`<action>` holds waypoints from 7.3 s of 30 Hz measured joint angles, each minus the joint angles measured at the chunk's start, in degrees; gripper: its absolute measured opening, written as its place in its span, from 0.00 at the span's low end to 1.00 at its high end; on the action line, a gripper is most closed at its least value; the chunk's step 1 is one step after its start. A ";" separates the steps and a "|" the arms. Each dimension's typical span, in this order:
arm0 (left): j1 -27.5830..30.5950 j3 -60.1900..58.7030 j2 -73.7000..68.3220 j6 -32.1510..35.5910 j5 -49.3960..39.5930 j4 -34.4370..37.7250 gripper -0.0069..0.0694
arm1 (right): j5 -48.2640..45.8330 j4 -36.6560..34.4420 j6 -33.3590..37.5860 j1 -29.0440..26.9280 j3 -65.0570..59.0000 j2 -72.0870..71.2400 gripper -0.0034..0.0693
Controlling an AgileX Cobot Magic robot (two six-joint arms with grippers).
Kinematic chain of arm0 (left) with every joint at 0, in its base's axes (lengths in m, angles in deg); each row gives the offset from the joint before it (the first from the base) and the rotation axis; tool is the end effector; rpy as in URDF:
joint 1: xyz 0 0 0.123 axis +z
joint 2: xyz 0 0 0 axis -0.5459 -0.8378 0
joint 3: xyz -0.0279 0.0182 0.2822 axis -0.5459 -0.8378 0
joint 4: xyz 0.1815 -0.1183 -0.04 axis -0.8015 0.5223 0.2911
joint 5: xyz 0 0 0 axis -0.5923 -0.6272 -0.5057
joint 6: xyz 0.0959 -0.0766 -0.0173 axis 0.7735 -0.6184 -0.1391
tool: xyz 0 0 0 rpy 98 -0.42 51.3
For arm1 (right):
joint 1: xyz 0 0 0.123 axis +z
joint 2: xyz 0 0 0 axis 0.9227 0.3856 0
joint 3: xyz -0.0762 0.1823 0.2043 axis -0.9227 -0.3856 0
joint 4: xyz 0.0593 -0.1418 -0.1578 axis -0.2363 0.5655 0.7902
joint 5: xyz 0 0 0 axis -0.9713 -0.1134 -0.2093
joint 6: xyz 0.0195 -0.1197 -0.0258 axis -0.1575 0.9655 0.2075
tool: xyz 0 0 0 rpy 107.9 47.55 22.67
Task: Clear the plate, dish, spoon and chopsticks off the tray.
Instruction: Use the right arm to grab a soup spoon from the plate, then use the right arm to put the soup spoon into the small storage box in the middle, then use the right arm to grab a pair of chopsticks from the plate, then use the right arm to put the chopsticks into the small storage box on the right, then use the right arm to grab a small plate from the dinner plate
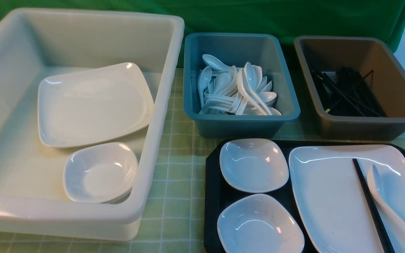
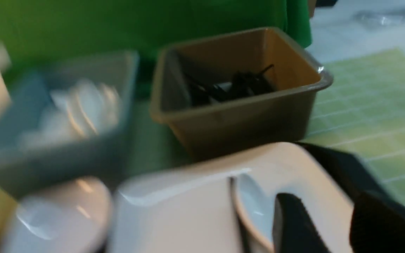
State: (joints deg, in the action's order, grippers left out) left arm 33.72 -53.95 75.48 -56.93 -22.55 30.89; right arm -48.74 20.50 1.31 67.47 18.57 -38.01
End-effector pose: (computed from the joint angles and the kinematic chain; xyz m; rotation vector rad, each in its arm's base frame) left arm 0.0575 0.0011 0.1875 0.0441 1.7015 0.0606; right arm 0.0587 0.0000 0.1978 0.3772 1.5858 0.3621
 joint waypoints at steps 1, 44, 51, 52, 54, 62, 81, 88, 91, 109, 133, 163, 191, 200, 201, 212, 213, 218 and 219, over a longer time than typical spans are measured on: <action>0.00 0.00 0.00 0.00 0.00 0.00 0.09 | 0.83 -0.53 -4.55 0.00 0.00 0.00 0.38; 0.00 0.00 0.00 0.00 0.00 0.00 0.09 | -30.65 -0.23 28.20 0.00 47.04 91.65 0.55; 0.00 0.00 0.00 0.00 0.00 0.00 0.09 | -31.86 -1.35 30.31 0.00 48.21 94.67 0.38; 0.00 0.00 0.00 0.00 0.00 0.00 0.09 | -32.10 -1.74 30.38 0.05 48.28 94.73 0.34; 0.00 0.00 0.00 0.00 0.00 0.00 0.09 | -32.53 -2.00 30.61 0.16 48.40 94.78 0.19; 0.00 0.00 0.00 0.00 0.00 0.00 0.09 | -40.68 -0.53 31.19 0.16 52.41 88.19 0.11; 0.00 0.00 0.00 0.00 0.00 0.00 0.09 | -16.50 -12.06 39.06 25.14 97.14 109.65 0.29; 0.00 0.00 0.00 0.00 0.00 0.00 0.09 | -21.88 -10.40 39.06 24.77 103.95 117.56 0.54; 0.00 0.00 0.00 0.00 0.00 0.00 0.09 | -33.29 -5.30 39.06 24.04 106.76 115.60 0.50; 0.00 0.00 0.00 0.00 0.00 0.00 0.09 | -60.19 7.93 20.85 16.47 70.05 99.20 0.20; 0.00 0.00 0.00 0.00 0.00 0.00 0.09 | -41.90 3.56 17.91 16.47 54.55 98.85 0.18; 0.00 0.00 0.00 0.00 0.00 0.00 0.09 | -16.92 6.59 19.11 6.55 97.21 114.74 0.43; 0.00 0.00 0.00 0.00 0.00 0.00 0.09 | -47.00 -14.74 31.69 6.44 44.18 45.74 0.05; 0.00 0.00 0.00 0.00 0.00 0.00 0.09 | -50.19 -16.36 35.80 6.44 40.21 40.46 0.08; 0.00 0.00 0.00 0.00 0.00 0.00 0.09 | -50.38 -16.66 36.39 6.44 40.21 40.46 0.09; 0.00 0.00 0.00 0.00 0.00 0.00 0.09 | -51.38 -33.52 55.13 6.44 40.20 50.78 0.25; 0.00 0.00 0.00 0.00 0.00 0.00 0.09 | -51.31 -35.74 57.33 6.44 40.20 52.95 0.28; 0.00 0.00 0.00 0.00 0.00 0.00 0.09 | -48.98 -39.62 61.92 8.57 40.95 63.23 0.39; 0.00 0.00 0.00 0.00 0.00 0.00 0.09 | -47.07 -39.62 62.36 11.23 42.06 66.99 0.41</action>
State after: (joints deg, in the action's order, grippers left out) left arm 33.72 -53.95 75.48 -56.93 -22.55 30.89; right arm -95.81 -19.12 63.67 78.69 60.63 28.98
